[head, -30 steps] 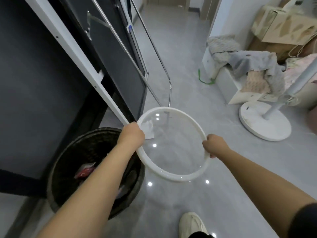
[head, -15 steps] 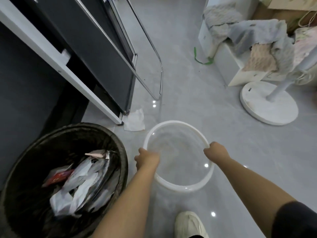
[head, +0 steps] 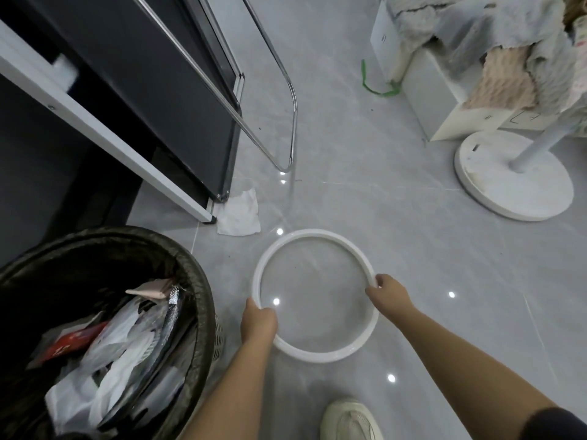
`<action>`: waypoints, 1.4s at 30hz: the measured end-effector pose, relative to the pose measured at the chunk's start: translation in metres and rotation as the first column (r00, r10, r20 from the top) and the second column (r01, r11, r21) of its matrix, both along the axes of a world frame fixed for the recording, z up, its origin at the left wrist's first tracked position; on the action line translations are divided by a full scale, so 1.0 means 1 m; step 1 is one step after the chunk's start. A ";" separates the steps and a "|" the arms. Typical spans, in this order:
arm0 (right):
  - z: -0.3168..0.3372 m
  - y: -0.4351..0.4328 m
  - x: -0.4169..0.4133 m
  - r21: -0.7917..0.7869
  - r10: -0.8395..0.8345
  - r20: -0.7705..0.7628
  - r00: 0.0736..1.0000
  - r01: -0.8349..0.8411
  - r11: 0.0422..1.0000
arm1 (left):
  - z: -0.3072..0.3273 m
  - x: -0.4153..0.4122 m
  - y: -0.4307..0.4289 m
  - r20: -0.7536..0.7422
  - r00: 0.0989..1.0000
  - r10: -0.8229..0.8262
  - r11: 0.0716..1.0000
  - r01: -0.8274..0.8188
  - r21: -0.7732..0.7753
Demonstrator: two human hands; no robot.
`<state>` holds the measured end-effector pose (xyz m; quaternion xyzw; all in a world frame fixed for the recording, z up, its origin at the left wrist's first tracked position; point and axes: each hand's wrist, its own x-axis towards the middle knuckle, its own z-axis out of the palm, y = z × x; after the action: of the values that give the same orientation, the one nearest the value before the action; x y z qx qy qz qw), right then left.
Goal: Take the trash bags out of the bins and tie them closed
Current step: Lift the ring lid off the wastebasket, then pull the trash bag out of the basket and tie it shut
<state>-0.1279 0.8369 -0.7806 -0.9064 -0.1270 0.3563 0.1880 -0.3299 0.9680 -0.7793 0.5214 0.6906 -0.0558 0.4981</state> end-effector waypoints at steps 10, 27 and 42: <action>0.007 -0.012 -0.013 0.081 -0.084 -0.143 0.986 0.096 0.992 | -0.007 -0.006 -0.006 0.027 0.996 -0.080 0.994 0.082 -0.071; 0.181 0.056 -0.102 0.362 0.195 -0.392 0.899 -0.044 0.931 | 0.202 -0.055 0.026 0.499 0.839 -0.218 0.945 0.053 0.323; 0.171 0.078 -0.236 0.239 -0.005 -0.701 0.713 0.242 0.940 | 0.172 -0.277 0.073 0.340 0.708 0.618 0.718 -0.685 0.122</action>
<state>-0.3642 0.9148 -0.6092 -0.6723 -0.0411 0.6298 0.3869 -0.6074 1.0410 -0.6072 0.3001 0.7558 0.2818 0.5092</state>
